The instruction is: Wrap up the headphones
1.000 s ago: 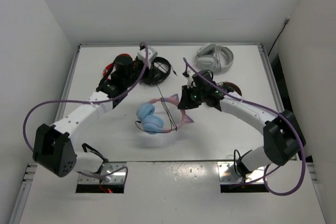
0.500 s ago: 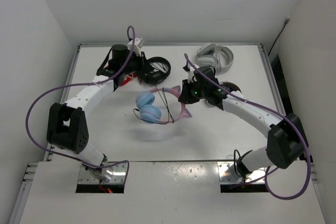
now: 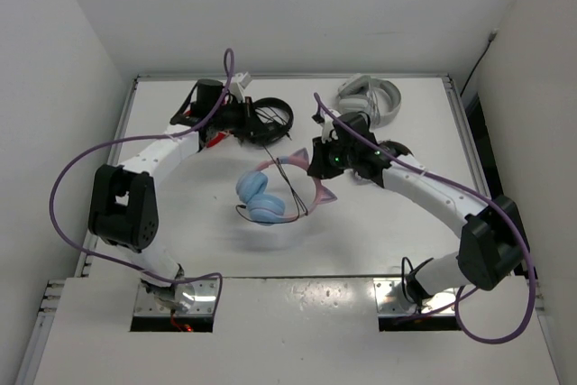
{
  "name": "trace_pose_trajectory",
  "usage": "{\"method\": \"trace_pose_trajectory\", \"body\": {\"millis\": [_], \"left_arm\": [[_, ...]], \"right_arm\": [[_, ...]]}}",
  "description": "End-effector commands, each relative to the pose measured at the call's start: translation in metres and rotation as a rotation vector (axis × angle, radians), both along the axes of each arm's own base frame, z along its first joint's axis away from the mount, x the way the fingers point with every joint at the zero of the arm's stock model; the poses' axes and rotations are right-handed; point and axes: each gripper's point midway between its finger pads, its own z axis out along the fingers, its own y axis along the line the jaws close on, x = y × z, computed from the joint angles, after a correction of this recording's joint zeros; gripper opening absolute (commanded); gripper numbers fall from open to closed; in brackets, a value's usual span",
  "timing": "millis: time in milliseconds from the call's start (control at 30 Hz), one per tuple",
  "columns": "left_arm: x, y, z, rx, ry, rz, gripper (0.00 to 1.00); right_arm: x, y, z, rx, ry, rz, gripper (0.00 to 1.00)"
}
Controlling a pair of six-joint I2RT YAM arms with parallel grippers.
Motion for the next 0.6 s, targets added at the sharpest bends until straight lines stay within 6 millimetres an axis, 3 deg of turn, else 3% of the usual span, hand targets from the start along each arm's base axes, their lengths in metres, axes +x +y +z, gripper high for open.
{"method": "trace_pose_trajectory", "body": {"millis": [0, 267, 500, 567], "left_arm": [[0.0, 0.003, 0.008, -0.05, 0.027, -0.02, 0.0], [-0.031, -0.005, -0.017, -0.089, 0.17, -0.113, 0.02], [-0.036, -0.01, -0.027, -0.111, 0.242, -0.154, 0.02], [-0.042, -0.014, -0.033, -0.151, 0.311, -0.21, 0.11]], "right_arm": [[0.013, 0.011, 0.058, 0.111, -0.113, 0.018, 0.0], [0.014, 0.011, 0.065, 0.123, -0.121, 0.033, 0.0], [0.008, 0.018, 0.071, 0.157, -0.109, 0.078, 0.0], [0.01, 0.015, 0.071, 0.157, -0.11, 0.068, 0.0]]}}
